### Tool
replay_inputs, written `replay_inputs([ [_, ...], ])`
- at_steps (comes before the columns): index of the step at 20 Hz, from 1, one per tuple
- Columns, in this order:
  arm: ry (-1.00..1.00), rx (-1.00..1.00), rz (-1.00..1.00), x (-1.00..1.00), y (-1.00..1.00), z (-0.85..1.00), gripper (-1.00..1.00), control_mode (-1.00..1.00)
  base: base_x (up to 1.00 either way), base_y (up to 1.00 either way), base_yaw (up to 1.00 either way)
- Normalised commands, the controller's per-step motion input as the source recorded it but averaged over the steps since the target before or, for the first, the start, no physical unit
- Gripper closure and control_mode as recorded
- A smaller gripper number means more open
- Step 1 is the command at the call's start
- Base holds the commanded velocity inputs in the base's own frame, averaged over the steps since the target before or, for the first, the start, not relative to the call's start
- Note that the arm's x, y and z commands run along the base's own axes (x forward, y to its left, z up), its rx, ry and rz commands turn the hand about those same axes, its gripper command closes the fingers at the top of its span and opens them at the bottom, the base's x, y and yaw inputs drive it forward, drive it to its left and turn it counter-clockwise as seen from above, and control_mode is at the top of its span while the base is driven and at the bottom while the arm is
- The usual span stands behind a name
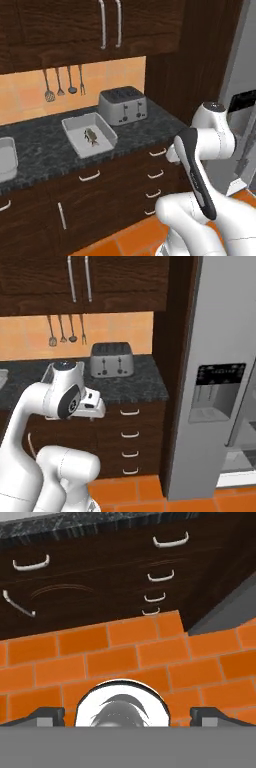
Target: Place one mushroom and one fish in each tupperware on the nearby counter, to pack two identical lunches.
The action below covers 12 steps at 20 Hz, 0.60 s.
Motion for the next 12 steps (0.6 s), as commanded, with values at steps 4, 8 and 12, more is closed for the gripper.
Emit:
replay_inputs([
  [4, 0.00, 0.00, 0.00, 0.00, 0.00, 0.00, -1.00, 1.00, 0.71, -1.00, -0.17],
  [8, 0.00, 0.00, 0.00, 0.00, 0.00, 0.00, -1.00, 1.00, 0.48, -1.00, -0.04],
  [12, 0.00, 0.00, 0.00, 0.00, 0.00, 0.00, -1.00, 1.00, 0.49, -1.00, -0.13],
])
